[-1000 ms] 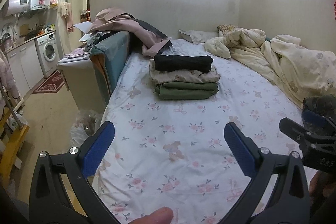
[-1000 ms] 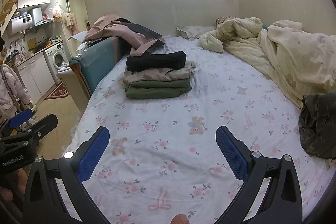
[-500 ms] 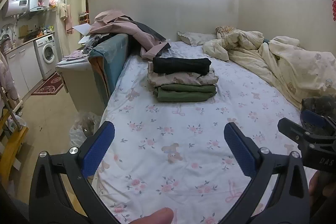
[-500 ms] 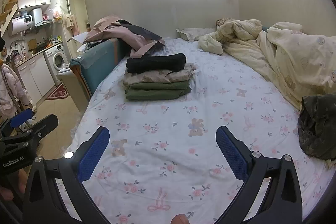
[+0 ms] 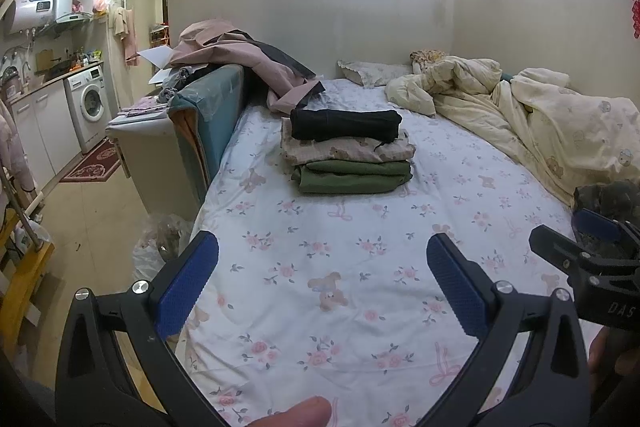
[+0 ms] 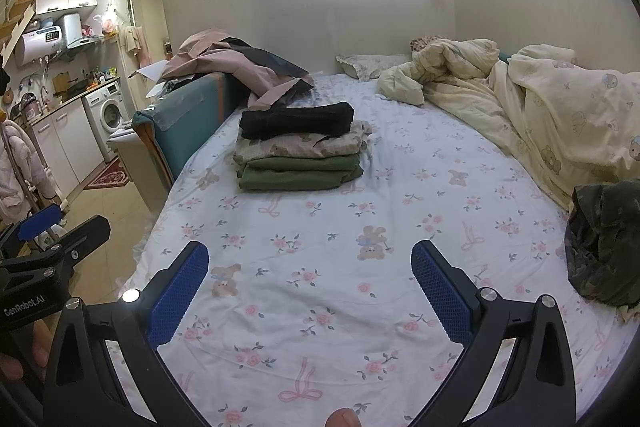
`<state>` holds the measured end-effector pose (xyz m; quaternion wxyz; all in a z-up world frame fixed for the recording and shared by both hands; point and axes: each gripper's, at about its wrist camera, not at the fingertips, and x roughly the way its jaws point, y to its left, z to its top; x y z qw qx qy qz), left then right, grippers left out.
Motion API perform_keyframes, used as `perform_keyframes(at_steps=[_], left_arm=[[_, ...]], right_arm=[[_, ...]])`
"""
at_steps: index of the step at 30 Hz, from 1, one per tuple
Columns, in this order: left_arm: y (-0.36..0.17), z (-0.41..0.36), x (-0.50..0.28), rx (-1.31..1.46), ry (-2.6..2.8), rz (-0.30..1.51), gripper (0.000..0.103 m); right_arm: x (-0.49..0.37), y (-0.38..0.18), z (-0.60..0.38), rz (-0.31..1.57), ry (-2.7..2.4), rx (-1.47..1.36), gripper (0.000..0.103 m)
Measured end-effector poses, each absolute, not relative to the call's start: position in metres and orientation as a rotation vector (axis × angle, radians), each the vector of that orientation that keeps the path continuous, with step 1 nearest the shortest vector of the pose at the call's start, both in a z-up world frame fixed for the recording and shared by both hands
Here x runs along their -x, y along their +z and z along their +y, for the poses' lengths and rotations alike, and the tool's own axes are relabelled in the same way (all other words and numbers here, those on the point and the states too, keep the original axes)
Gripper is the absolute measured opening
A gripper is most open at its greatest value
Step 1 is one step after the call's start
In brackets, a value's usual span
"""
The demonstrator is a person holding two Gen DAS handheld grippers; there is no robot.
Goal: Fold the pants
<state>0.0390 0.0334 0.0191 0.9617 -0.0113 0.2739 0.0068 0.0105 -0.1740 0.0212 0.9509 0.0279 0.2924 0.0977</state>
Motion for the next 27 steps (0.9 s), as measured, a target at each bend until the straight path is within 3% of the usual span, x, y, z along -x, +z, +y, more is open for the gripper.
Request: perform_keyframes(at_steps=[27], left_arm=[[0.0178,0.0353,-0.039,0.03,0.006,0.547,0.103]], right_arm=[[-0.0087,0.022,-0.1729,0.594,0.197,-0.057,0.103]])
